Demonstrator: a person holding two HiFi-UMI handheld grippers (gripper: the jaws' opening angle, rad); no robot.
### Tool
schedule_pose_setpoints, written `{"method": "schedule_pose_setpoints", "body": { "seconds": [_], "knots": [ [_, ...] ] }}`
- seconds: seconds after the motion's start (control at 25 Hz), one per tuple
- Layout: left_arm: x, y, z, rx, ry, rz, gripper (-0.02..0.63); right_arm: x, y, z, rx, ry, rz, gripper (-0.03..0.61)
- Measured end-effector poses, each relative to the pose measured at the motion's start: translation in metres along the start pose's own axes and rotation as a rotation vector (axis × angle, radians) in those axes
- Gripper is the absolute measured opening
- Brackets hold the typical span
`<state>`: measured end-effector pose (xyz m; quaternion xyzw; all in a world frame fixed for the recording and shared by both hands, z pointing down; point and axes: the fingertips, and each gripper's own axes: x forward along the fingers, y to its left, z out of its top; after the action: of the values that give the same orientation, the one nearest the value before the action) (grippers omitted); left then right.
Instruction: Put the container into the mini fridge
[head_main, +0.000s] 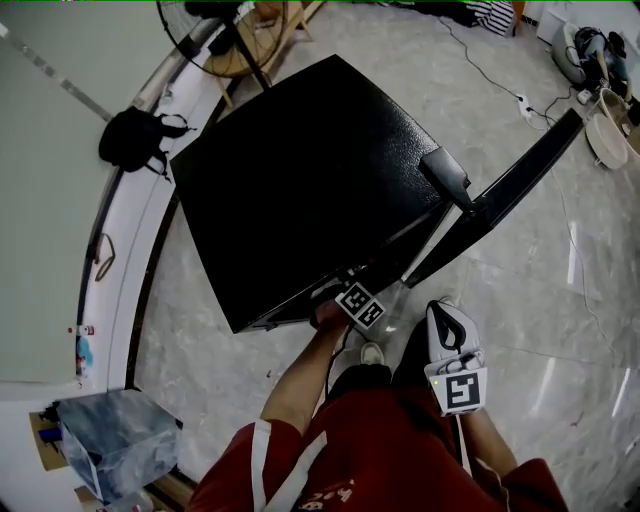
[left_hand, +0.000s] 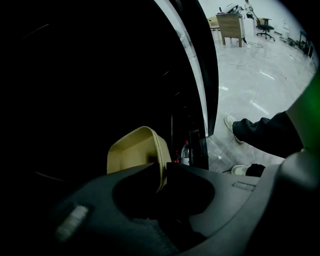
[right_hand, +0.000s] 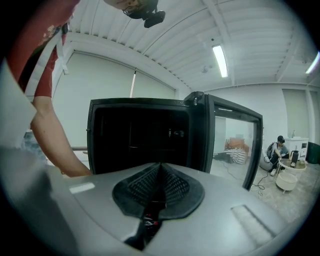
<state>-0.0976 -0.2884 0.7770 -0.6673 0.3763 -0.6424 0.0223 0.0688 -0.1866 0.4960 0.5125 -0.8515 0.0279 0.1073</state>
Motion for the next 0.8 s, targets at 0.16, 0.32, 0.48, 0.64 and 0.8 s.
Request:
{"method": "schedule_pose_setpoints", "body": {
  "seconds": [0.16,0.32,0.48,0.64,0.8],
  "knots": [
    [0.004,0.004,0.002,0.007,-0.001,0.02,0.057,0.001,0.002,-0.004,0.001,0.012,0.005,0.0],
    [0.009,0.008,0.004,0.007,0.006,0.03,0.06,0.001,0.003,-0.005,-0.004,0.017,0.01,0.0],
    [0.013,0.011,0.003,0.014,0.019,0.032,0.07,0.001,0.002,-0.004,-0.007,0.02,0.007,0.0],
    [0.02,0.005,-0.006,0.001,0.05,-0.001,0.106,-0.001,-0.001,-0.005,-0.006,0.024,-0.001,0.0],
    [0.018,0.006,-0.004,0.006,0.04,0.014,0.19,-0.002,-0.003,-0.007,-0.007,0.028,-0.007,0.0]
  ]
}}
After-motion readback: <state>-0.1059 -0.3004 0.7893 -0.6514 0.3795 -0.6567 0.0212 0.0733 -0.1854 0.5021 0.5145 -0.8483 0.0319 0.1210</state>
